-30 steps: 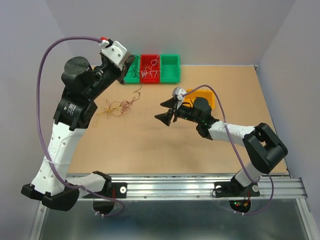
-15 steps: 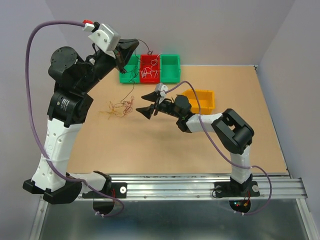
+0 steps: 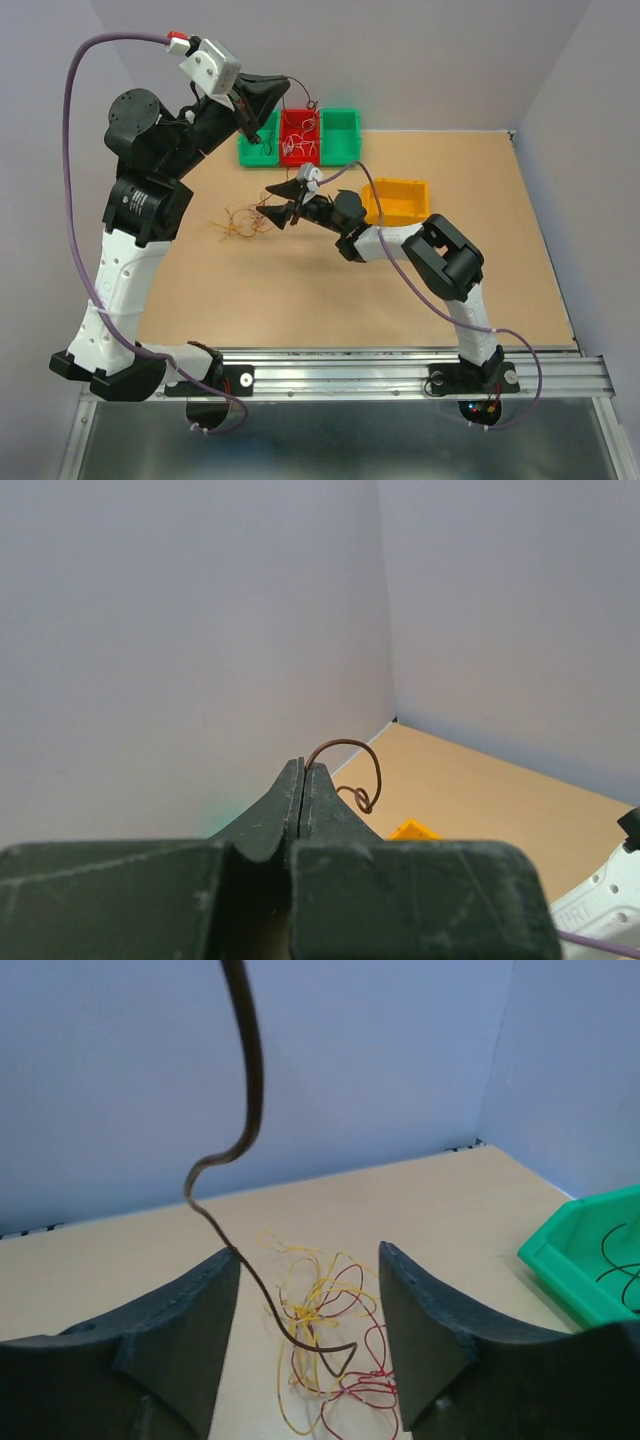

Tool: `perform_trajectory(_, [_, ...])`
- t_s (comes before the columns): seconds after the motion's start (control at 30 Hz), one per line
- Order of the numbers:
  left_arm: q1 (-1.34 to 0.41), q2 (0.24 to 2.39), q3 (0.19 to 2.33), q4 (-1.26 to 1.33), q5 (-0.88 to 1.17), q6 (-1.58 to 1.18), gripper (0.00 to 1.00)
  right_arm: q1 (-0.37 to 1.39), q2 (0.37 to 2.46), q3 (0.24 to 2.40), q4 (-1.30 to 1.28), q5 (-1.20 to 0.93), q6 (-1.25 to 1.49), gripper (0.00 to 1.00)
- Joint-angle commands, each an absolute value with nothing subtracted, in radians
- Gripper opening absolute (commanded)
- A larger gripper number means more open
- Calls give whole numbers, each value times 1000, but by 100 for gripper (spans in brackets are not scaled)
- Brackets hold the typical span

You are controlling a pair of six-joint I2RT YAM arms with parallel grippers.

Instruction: Untangle the cables

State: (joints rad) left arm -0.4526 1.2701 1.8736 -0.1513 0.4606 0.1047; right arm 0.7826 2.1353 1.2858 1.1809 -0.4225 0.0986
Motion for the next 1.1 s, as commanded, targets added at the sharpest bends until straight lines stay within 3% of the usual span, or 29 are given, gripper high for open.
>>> perform_trajectory(0.0, [-459,1259,1902,-68,492,64,0,799,2175,1373,1266,-379,106,60])
perform_trajectory(0.07, [-457,1261,1905,-69,505,43,0,801,2184,1388,1266,-374,107,48])
perform_trajectory(0.1, [-459,1264,1907,-69,517,31,0,804,2187,1393,1266,-377,110,34])
perform_trajectory(0.17, [-459,1269,1907,-67,517,23,0,804,2187,1393,1267,-382,127,14])
perform_trajectory(0.23, [-459,1281,1907,-71,487,35,0,805,2171,1370,1272,-393,140,1])
perform_trajectory(0.37, [-422,1310,1873,-80,373,81,0,805,2093,1289,1318,-399,147,1])
perform_trajectory(0.5, [-235,1365,1795,-17,521,26,0,807,1965,1149,1356,-382,144,1])
perform_trajectory(0.6, [-164,1367,1607,59,566,50,0,805,1846,989,1402,-347,140,1])
perform_trajectory(0.73, [-155,1322,1328,195,583,81,0,805,1735,884,1430,-308,138,1])
perform_trajectory(0.83, [-161,1284,1138,302,722,98,0,804,1704,839,1430,-273,138,1])
perform_trajectory(1.07, [-230,1210,928,377,736,188,0,805,1741,824,1414,-161,135,1])
